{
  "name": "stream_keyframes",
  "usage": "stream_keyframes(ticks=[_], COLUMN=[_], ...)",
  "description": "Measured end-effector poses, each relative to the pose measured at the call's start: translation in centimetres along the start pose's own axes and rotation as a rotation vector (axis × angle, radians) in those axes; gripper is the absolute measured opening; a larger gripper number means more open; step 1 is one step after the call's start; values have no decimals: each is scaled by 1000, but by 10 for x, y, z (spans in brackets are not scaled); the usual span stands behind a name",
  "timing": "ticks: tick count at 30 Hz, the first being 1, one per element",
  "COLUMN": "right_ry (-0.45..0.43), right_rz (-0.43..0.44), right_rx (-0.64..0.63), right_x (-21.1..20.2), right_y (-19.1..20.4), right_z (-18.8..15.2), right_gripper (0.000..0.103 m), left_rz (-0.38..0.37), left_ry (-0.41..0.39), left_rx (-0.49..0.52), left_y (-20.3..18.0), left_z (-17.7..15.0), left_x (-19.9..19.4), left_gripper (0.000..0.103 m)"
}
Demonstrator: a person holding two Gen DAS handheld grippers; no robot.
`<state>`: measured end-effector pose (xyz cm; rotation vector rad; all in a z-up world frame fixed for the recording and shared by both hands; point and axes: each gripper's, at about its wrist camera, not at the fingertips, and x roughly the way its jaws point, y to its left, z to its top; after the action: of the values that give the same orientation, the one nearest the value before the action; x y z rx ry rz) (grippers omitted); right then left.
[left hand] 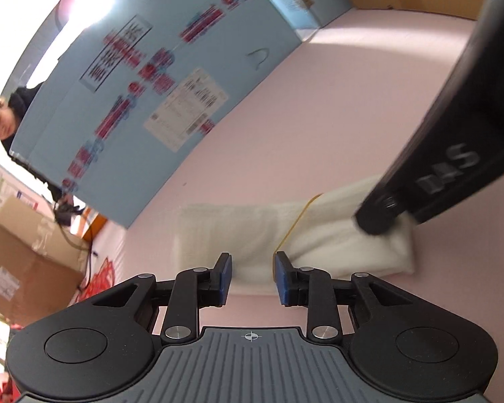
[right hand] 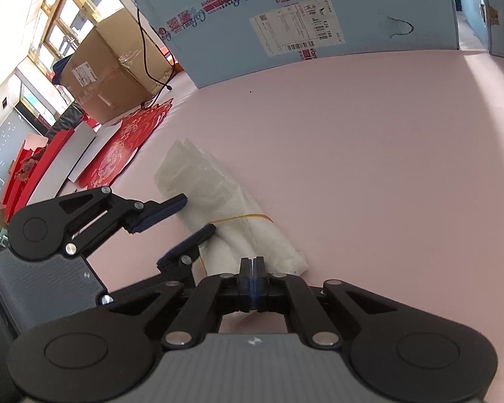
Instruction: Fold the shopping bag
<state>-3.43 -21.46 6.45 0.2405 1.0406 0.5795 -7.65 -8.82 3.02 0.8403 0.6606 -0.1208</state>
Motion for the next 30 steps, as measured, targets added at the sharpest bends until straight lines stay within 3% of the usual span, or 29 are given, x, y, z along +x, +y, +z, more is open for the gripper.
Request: stream_keyframes(ticks=[6, 11, 15, 17, 22, 25, 27, 30], right_ry=[-3, -11, -11, -16, -29, -31, -35, -49], right_rz=[5, 13, 9, 7, -1, -13, -19, -30], right_rx=[14, 28, 36, 43, 39, 31, 25, 0], right_x=[-3, -4, -4, -4, -4, -4, -4, -3], right_y=[-3, -5, -5, -4, -2, 1, 3, 6], right_z=[-3, -5, -4, -4, -5, -6, -7, -10], right_gripper=[0, 0, 0, 0, 0, 0, 0, 0], left_rz=[24, -124, -348, -412, -357, -323, -261, -197], left_ry=[-3, -67, -66, -81, -145, -119, -121, -124], left_rx=[44, 65, -31, -25, 12, 131, 216, 160], left_y=[24, 45, 86, 93, 61, 26, 3, 6], left_z=[-16, -5, -5, -8, 9, 16, 15, 24], left_x=[14, 2, -15, -29, -28, -6, 6, 18], left_gripper=[35, 35, 39, 42, 42, 42, 42, 44])
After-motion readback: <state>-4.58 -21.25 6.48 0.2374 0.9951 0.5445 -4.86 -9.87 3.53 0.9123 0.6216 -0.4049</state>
